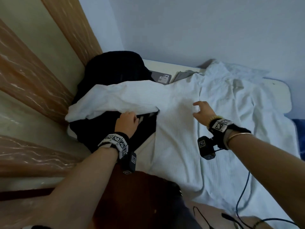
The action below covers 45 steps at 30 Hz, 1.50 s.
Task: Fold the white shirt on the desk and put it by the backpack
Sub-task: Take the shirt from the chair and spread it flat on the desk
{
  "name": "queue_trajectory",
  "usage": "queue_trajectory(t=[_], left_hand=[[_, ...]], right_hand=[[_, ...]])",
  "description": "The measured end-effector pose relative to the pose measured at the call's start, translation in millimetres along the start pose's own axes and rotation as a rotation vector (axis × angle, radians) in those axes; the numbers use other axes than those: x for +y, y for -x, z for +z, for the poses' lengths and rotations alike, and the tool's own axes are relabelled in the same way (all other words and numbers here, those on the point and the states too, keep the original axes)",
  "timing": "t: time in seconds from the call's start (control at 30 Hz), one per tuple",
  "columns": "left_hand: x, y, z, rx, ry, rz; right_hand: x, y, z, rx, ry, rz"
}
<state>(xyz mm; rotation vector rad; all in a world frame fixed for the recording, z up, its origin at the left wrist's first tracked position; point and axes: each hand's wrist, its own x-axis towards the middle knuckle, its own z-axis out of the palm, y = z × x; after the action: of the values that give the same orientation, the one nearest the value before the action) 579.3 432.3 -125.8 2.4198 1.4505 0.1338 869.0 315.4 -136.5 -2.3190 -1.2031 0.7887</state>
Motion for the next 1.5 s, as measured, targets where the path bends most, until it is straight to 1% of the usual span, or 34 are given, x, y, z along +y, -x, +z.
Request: queue_trajectory(t=[0.1,0.13,0.2,0.3,0.37,0.43,0.53,0.57,0.63,0.7,0.77,0.8,0.83,0.9,0.93,1.0,1.03,1.1,1.17,1.27,1.33,1.4,1.47,1.5], left_hand=[[3,29,12,-0.201,0.105,0.046],[4,38,18,-0.269,0.124,0.042],[5,54,30,-0.401,0.121,-0.012],[3,77,52,-0.544,-0.023,-0.064],[1,90,63,-0.6,-0.142,-0.069],[0,102,70,-0.592,-0.213,-0.049],[4,116,74,-0.507,-0.243,-0.012],[6,120,75,-0.465,-0.205,-0.013],[11,130,75,-0.355,-0.012,-0.036],[16,142,72,-0.264,0.237,-0.099],[17,151,70,-0.262,0.371,-0.201],[16,155,70,-0.298,0.365,-0.247],[13,159,71,-0.336,0.289,-0.281],[5,165,77,-0.348,0.083,-0.323],[2,167,79,-0.35,0.032,-0.352],[0,172,85,-0.388,0.051,-0.433],[0,173,89,-0.407,0.043,-0.452],[0,175,95,-0.461,-0.022,-0.424],[1,175,101,-0.501,-0.081,-0.377],[3,170,109,-0.465,-0.091,-0.321],[5,166,110,-0.404,-0.063,-0.304],[6,165,107,-0.33,-0.005,-0.295],[7,165,103,-0.277,0.042,-0.328],[7,165,101,-0.271,0.054,-0.353]], right_hand=[[15,36,7,-0.004,0.002,0.048],[21,48,9,-0.002,-0.001,0.062],[34,73,11,0.007,-0.005,0.089],[57,109,15,0.039,-0.015,0.131],[71,129,17,0.045,-0.026,0.17],[84,147,20,0.04,-0.017,0.204],[99,169,27,0.016,-0.015,0.256],[103,176,29,0.008,-0.016,0.264],[107,186,31,-0.003,-0.012,0.27],[112,195,34,0.013,0.005,0.288],[117,202,35,0.021,0.031,0.31],[120,205,34,0.018,0.042,0.325],[123,209,34,0.012,0.058,0.334],[129,216,33,0.004,0.095,0.348],[132,221,33,0.008,0.109,0.367],[138,230,34,0.04,0.13,0.432],[141,234,35,0.062,0.138,0.468],[147,241,38,0.077,0.138,0.514],[153,244,40,0.05,0.069,0.501],[155,250,43,0.055,-0.01,0.458],[153,254,43,0.148,-0.019,0.429],[149,257,43,0.235,-0.035,0.345],[143,257,46,0.234,-0.014,0.266],[140,256,49,0.187,0.0,0.267]])
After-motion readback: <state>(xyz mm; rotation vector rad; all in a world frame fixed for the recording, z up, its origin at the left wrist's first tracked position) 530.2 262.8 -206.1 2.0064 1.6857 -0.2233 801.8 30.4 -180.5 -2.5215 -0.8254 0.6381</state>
